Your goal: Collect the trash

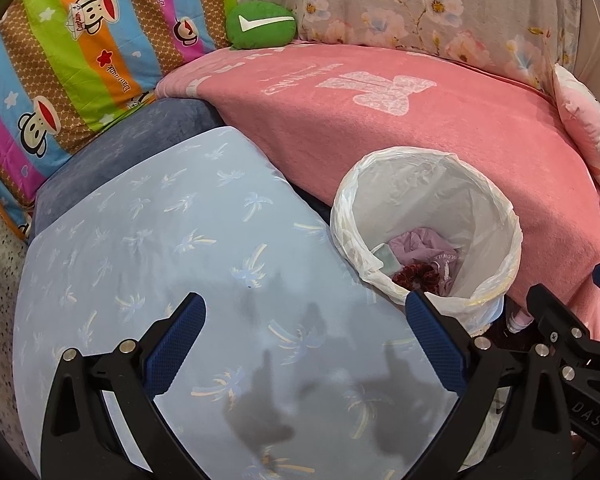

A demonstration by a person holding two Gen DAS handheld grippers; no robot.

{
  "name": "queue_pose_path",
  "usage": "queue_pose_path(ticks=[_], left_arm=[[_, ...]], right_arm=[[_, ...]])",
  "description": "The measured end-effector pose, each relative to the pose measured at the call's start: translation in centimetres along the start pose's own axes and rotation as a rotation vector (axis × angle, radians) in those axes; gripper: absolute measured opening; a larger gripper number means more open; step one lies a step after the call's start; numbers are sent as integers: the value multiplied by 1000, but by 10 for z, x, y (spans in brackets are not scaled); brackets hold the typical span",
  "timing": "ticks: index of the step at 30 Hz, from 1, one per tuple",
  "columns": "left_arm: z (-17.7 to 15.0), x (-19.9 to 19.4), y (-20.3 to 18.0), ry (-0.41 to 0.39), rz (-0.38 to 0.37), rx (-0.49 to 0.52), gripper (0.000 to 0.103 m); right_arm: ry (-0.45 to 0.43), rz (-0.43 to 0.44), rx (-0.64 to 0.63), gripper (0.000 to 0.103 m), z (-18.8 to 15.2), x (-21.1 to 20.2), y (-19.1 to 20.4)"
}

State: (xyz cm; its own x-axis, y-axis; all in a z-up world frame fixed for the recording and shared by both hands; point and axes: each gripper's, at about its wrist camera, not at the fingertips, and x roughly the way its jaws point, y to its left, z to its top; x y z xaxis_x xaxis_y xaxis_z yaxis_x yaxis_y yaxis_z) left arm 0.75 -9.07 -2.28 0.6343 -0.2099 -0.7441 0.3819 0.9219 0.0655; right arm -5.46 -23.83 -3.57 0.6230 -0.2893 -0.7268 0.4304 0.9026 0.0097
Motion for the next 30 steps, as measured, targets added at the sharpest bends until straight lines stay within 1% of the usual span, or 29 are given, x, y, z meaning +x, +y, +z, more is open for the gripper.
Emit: queue_pose_path(ticks=[3, 30], left_arm=[[0, -1, 0, -10, -3, 5, 96], [-4, 0, -4, 3, -10, 5, 96]], right_arm=[[0, 0, 2, 98, -1, 0, -1], [2, -1, 4, 98, -3, 1, -1]])
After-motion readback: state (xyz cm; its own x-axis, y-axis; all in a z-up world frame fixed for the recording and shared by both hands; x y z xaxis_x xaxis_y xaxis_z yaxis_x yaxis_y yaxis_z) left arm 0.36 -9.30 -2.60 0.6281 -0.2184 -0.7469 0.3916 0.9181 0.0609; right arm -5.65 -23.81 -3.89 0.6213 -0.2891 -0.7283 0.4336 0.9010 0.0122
